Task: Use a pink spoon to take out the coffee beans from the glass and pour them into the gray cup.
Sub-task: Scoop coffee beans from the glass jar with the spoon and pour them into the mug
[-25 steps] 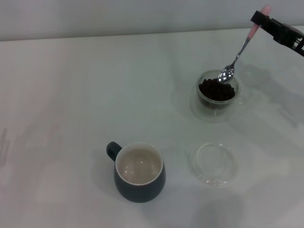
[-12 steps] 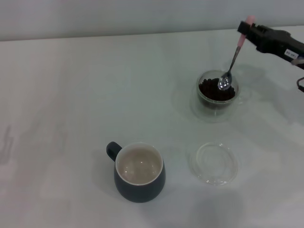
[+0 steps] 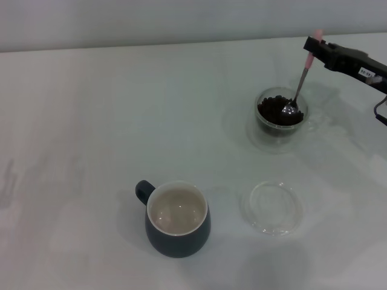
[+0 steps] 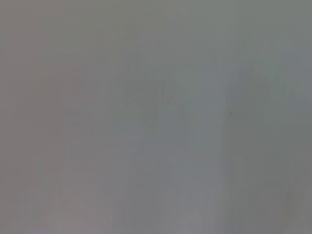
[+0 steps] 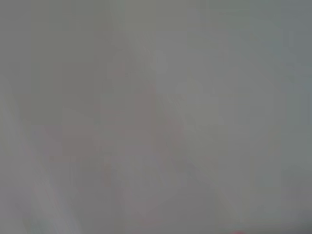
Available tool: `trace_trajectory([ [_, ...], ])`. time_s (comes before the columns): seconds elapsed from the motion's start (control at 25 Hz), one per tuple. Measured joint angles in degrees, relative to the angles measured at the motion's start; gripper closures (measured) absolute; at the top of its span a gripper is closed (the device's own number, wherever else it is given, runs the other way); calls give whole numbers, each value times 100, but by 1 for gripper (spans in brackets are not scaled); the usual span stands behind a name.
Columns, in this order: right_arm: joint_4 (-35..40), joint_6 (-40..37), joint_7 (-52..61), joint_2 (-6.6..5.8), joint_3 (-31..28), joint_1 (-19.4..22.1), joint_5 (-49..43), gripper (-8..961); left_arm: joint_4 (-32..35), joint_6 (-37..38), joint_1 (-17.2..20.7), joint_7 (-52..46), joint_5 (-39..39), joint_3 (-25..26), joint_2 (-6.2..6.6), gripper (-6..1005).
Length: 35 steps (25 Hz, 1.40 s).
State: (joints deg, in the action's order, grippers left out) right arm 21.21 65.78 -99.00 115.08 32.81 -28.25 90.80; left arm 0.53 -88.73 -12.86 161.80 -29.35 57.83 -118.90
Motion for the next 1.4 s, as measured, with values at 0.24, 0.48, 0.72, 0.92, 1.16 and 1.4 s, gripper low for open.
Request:
trace_trajectory([
  [0.24, -171, -106, 830, -14, -1, 47, 40, 805, 0, 5, -53, 0, -3, 0, 0, 434],
  [0.48, -444, -244, 1411, -16, -30, 72, 225, 805, 28, 5, -112, 0, -1, 0, 6, 433],
  [0.72, -670, -246, 1610, -15, -30, 139, 707, 805, 39, 13, -120, 0, -1, 0, -1, 434],
  [0.92, -692, -266, 1681, -22, -61, 149, 872, 805, 18, 75, -131, 0, -1, 0, -2, 433],
  [1.16, -692, -378, 1919, -32, -91, 148, 964, 806, 4, 169, -155, 0, -1, 0, -2, 433],
  [1.4, -700, -420, 2404, -47, -91, 155, 984, 806, 0, 215, -203, 0, -2, 6, 6, 434],
])
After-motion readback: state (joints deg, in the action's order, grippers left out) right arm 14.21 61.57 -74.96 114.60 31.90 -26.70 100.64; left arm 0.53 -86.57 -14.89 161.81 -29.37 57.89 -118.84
